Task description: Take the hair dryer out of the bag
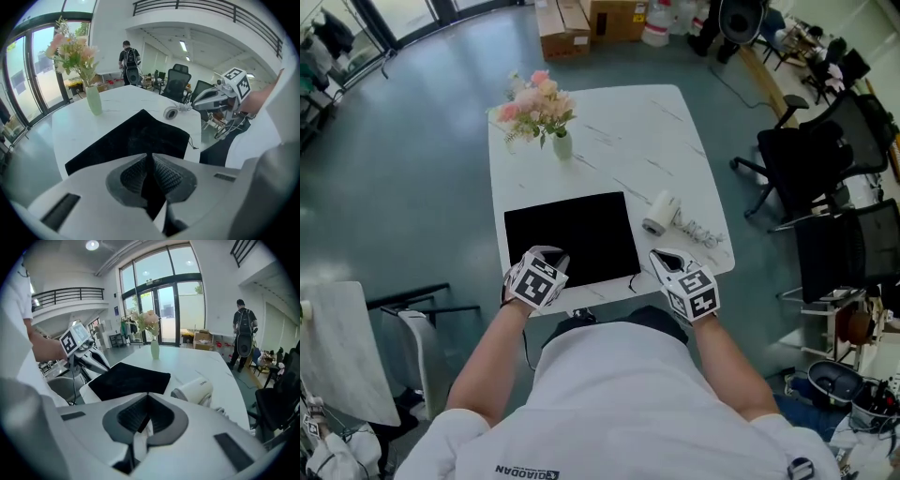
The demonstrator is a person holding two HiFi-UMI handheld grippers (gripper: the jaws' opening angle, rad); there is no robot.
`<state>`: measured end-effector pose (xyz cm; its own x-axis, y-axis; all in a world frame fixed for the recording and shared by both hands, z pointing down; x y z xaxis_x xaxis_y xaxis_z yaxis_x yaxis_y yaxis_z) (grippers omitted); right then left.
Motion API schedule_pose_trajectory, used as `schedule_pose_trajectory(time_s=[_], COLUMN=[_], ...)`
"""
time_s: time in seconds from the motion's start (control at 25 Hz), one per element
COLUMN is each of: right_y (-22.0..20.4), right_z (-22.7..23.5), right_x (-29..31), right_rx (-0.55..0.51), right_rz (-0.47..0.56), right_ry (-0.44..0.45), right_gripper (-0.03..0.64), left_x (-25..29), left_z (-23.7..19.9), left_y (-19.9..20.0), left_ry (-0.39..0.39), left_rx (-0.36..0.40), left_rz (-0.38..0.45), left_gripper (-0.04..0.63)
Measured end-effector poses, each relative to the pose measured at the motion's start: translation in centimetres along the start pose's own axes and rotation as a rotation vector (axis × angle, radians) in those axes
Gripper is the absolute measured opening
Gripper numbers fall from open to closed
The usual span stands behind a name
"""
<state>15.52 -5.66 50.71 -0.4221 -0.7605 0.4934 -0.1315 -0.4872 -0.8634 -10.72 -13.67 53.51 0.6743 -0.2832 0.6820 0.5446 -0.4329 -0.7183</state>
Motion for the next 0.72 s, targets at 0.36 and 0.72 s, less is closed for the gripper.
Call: schedule_pose_trajectory(time_s=[0.36,0.72], right_y=[0.6,-2.5], right_z=[-0.7,-0.3], right_x=[-4.7,-13.0], right_rx=[-0.052,-0.075], right_rz=[0.081,0.169], right_ry=[0.167,0.269], right_gripper=[0.015,0.017], left_x=[-2.6,-3.3], left_z=[6.5,18.7], left_y=[0.3,0.5], left_ry=[0.129,0.223], left_rx=[-0.205,-0.29], left_rz=[0.185,0.318], left_gripper=[0.049,0.049])
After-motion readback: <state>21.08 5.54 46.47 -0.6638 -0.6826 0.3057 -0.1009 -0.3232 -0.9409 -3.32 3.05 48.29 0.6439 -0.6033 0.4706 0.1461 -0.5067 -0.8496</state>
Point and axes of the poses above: the fingertips, and each gripper's own axes: x forward along the fingers, z to its right, y out of its top, the point moved 8 cm from there along -x, backward along the fingers, and after that the axes turned 12 degrees about z, right-handed, at the moved point
